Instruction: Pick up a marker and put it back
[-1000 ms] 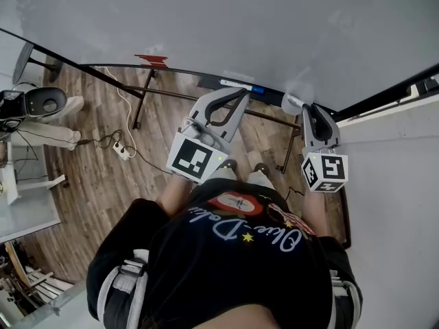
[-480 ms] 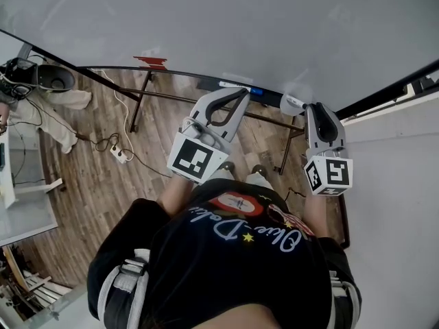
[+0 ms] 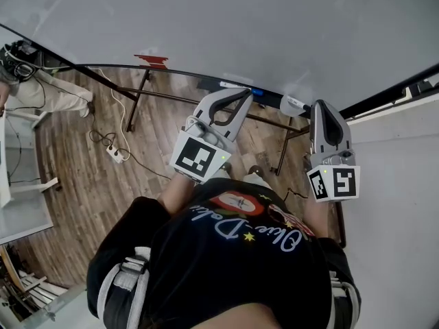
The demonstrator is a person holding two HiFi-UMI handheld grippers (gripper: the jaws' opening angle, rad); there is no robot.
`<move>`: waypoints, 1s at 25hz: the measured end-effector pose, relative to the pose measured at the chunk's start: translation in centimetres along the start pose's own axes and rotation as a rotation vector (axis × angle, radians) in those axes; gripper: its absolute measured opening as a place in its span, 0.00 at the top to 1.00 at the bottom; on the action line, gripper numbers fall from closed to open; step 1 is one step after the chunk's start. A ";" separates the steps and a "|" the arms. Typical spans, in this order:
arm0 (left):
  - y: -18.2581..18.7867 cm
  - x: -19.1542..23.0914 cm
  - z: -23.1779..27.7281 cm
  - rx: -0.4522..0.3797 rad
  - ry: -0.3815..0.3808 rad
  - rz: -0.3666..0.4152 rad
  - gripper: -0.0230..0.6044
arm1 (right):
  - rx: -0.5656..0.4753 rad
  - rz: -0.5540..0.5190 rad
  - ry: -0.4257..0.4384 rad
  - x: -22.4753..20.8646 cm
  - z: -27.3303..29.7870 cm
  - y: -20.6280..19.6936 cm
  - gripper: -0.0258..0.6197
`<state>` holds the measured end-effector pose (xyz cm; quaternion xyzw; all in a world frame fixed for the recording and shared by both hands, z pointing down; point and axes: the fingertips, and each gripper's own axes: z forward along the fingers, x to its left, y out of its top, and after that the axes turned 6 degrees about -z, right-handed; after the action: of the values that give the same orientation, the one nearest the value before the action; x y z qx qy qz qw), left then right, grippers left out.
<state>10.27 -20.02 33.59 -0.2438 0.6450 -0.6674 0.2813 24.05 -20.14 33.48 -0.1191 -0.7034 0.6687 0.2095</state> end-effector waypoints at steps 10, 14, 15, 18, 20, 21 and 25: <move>-0.2 0.4 -0.1 0.001 0.003 -0.003 0.96 | -0.001 -0.016 0.041 1.0 0.4 1.0 0.96; -0.1 0.4 -0.3 -0.005 0.004 -0.005 0.96 | 0.008 -0.029 0.038 1.2 0.3 1.1 0.96; 0.0 0.5 -0.4 -0.004 0.005 -0.004 0.96 | 0.009 -0.032 0.036 1.2 0.3 1.2 0.96; 0.0 0.5 -0.6 0.000 0.006 0.003 0.96 | 0.014 -0.038 0.035 1.2 0.2 1.2 0.96; -0.1 0.5 -0.7 -0.005 0.009 -0.002 0.96 | 0.014 -0.040 0.034 1.2 0.1 1.3 0.96; -0.1 0.5 -0.8 -0.006 0.011 -0.003 0.96 | 0.014 -0.041 0.033 1.2 0.1 1.3 0.96; 0.0 0.5 -0.9 -0.007 0.014 -0.007 0.96 | 0.016 -0.041 0.037 1.4 0.1 1.3 0.96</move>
<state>9.26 -19.71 33.57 -0.2423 0.6483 -0.6678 0.2739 22.67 -19.47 32.42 -0.1153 -0.6962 0.6677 0.2368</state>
